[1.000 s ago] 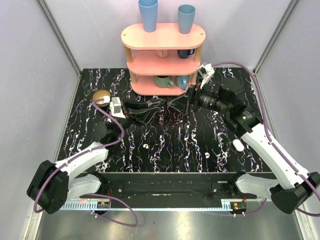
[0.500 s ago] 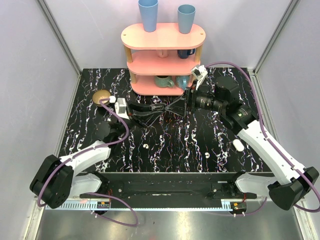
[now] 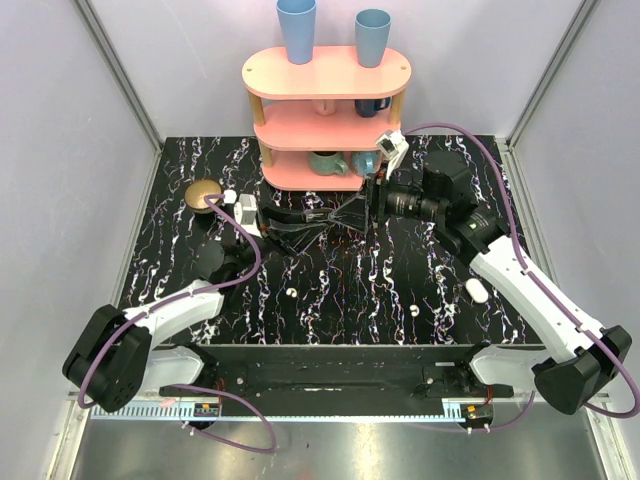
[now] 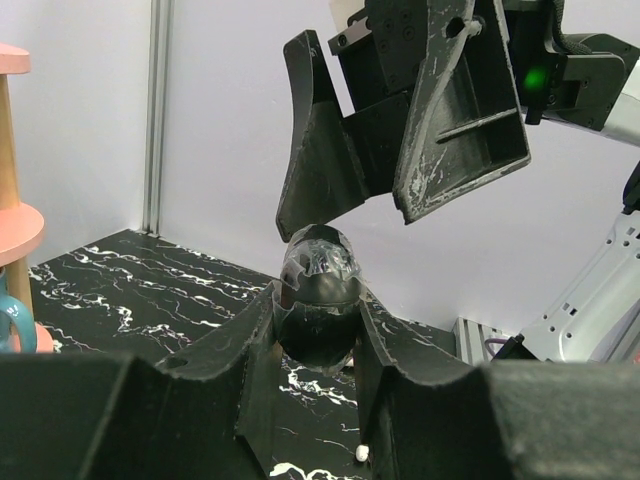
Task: Insert the wireless bluetooth earbuds into the charging case
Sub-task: Open the charging case.
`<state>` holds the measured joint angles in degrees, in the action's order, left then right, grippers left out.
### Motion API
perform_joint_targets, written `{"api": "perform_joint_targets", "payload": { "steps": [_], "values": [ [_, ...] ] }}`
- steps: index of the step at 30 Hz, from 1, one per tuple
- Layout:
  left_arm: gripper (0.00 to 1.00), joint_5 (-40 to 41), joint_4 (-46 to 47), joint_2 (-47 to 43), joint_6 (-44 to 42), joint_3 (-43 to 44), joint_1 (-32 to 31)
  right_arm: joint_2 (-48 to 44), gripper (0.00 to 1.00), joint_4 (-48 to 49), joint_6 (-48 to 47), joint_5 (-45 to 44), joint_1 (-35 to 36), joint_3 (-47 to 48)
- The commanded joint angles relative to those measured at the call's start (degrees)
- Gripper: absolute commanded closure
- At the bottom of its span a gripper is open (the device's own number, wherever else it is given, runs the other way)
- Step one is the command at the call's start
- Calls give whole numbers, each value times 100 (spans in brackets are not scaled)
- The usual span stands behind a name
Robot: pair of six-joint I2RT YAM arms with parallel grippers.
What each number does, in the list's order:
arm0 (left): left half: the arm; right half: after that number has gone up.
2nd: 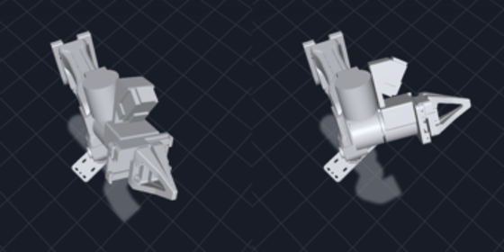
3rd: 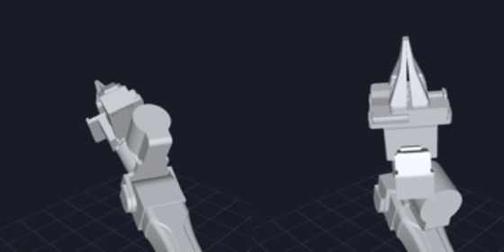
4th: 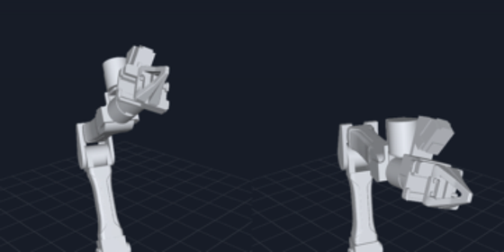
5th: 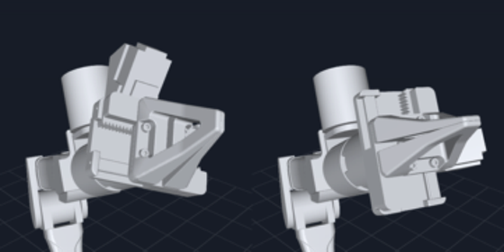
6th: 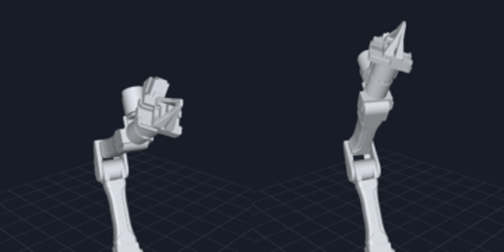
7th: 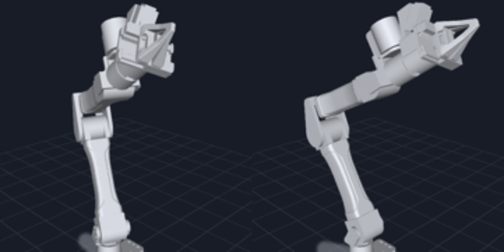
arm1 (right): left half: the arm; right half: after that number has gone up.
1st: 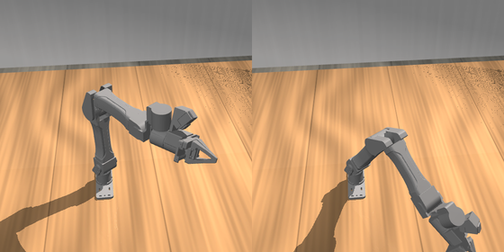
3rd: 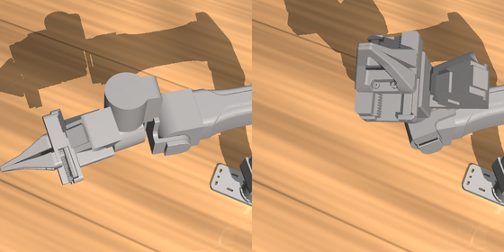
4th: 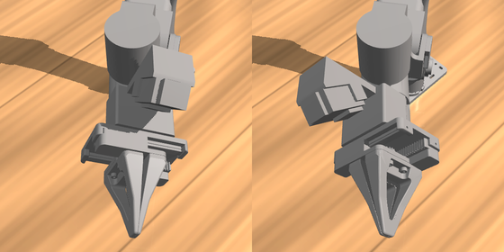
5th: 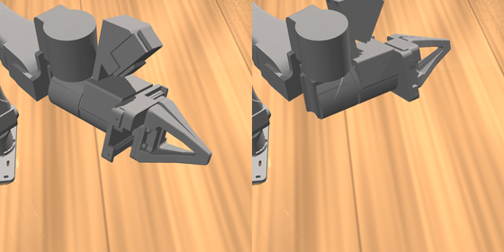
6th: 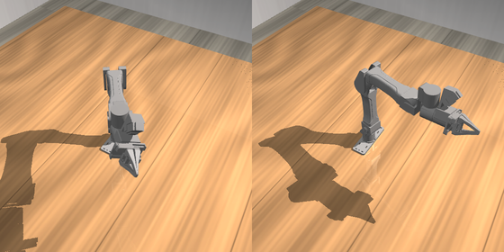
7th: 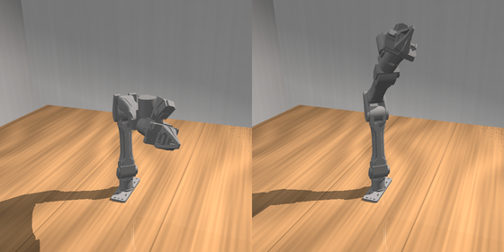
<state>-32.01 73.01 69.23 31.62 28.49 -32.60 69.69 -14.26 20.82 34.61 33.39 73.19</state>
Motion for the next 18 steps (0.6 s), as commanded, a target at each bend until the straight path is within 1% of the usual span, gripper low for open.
{"api": "perform_joint_targets", "payload": {
  "steps": [1, 18],
  "values": [
    [100, -156, 1523, 11, 29, 245, -1, 45, 29, 117, -43, 63, 89, 310],
    [100, -262, 1251, -77, -86, 297, -36, 194, 30, -85, -122, 28, 212, 389]
  ]
}}
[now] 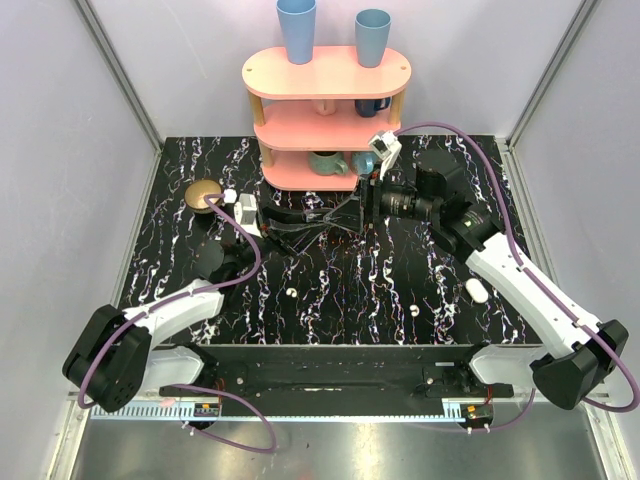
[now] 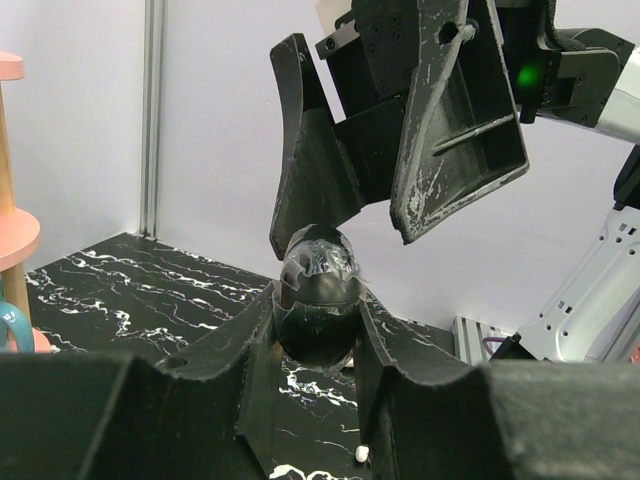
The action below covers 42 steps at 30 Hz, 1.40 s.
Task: Insert the wireless bluetooth earbuds into the charging case
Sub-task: Open the charging case.
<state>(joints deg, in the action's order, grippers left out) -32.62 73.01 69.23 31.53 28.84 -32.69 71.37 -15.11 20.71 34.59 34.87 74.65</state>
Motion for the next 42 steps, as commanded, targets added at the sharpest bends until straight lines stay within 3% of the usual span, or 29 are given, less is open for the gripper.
{"api": "perform_joint_targets", "payload": {
  "steps": [1, 15, 42],
  "values": [
    [100, -209, 1250, -77, -77, 289, -27, 34, 30, 0, -102, 4, 64, 243],
    [100, -341, 1251, -164, -68, 368, -168, 52, 31, -44, -41, -646, 72, 260],
    [100, -543, 1075, -630, -217, 315, -291, 193, 30, 342, 460, -1024, 81, 296]
  ]
}}
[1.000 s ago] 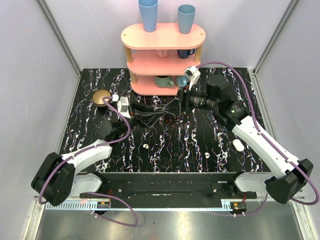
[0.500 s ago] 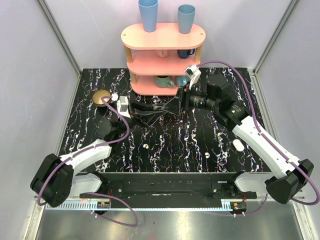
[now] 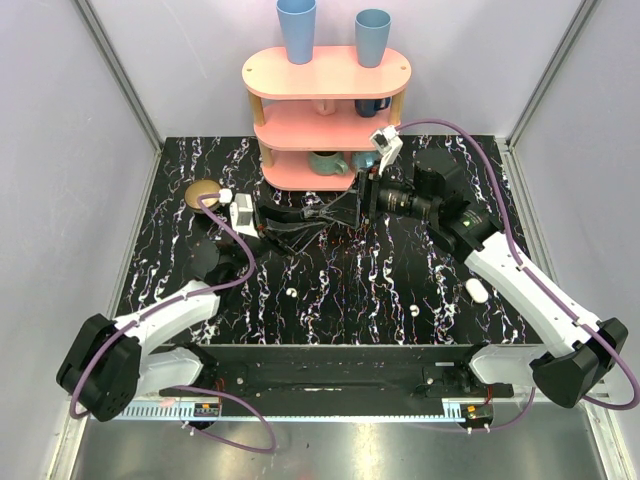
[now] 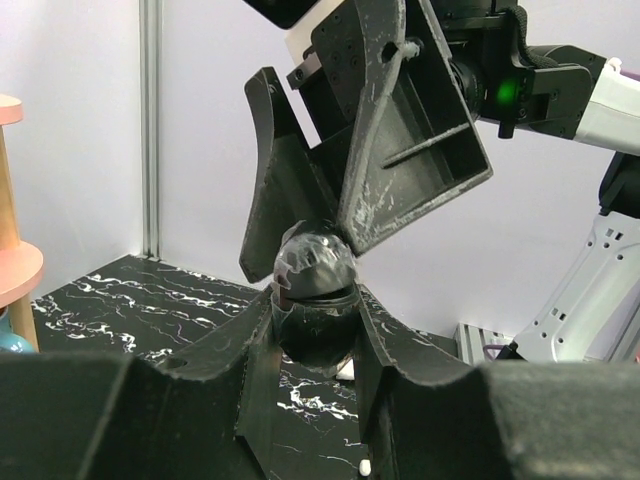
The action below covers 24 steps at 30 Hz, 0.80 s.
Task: Insert the wireless bluetooth earbuds into the charging case
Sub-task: Open the charging case.
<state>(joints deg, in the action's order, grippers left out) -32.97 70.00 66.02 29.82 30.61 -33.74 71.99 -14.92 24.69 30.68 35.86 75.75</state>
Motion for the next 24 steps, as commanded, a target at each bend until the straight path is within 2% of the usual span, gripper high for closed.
{"api": "perform_joint_targets", "payload": {
  "steps": [1, 10, 24],
  "values": [
    [100, -509, 1376, -326, -47, 129, -186, 131, 30, 331, 63, -642, -17, 186],
    [100, -456, 1315, -344, -108, 94, -195, 140, 29, 340, -17, -624, -26, 212],
    [100, 150, 1113, -256, -433, -397, -195, 35, 19, 964, 282, -202, -17, 221]
  ]
}}
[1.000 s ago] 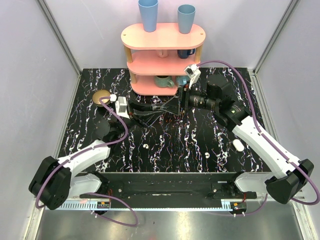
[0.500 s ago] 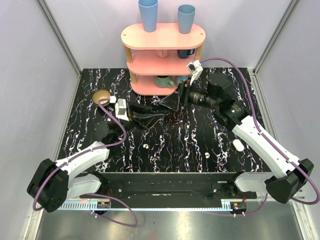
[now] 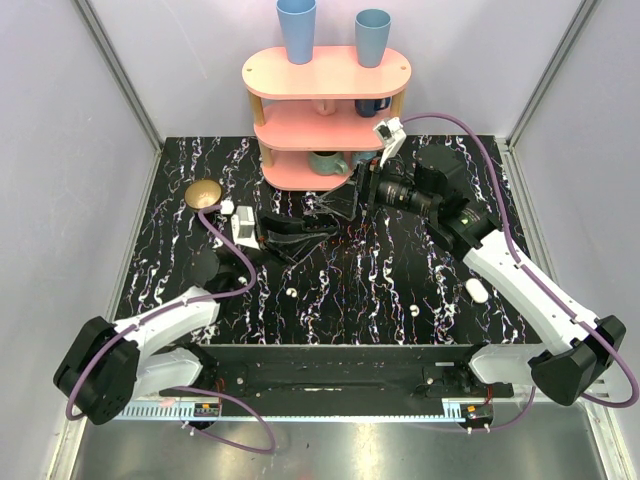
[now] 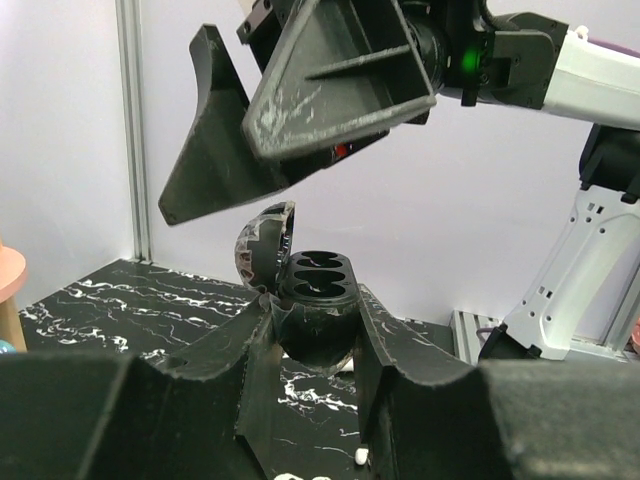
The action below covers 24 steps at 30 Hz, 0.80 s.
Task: Insert the wireless bluetooth earbuds into the charging case
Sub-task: Open the charging case, then move the left earbud to the center of the board.
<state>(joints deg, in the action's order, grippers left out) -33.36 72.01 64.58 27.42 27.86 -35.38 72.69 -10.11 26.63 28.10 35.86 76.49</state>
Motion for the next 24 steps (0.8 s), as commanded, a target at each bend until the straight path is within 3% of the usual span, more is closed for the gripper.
{"api": "perform_joint_targets", "payload": {
  "steps": [1, 6, 8, 12, 16, 24],
  "values": [
    [100, 216, 912, -112, -219, -140, -40, -53, 19, 510, 105, 47, -17, 138],
    [100, 366, 894, -103, -299, -228, -22, -175, 18, 545, 70, -224, -61, 130],
    [100, 401, 885, -129, -342, -254, -22, -193, 22, 536, 61, -331, -122, 103],
    [100, 541, 649, -366, -518, -351, -22, -211, 25, 422, 184, -489, -526, 16],
    [100, 612, 113, -735, -913, -386, -13, -97, 30, 422, 579, -375, -1404, -222],
    [100, 691, -819, -1403, -1283, -281, -13, 1096, 36, 167, 413, -120, -1731, -476]
  ]
}}
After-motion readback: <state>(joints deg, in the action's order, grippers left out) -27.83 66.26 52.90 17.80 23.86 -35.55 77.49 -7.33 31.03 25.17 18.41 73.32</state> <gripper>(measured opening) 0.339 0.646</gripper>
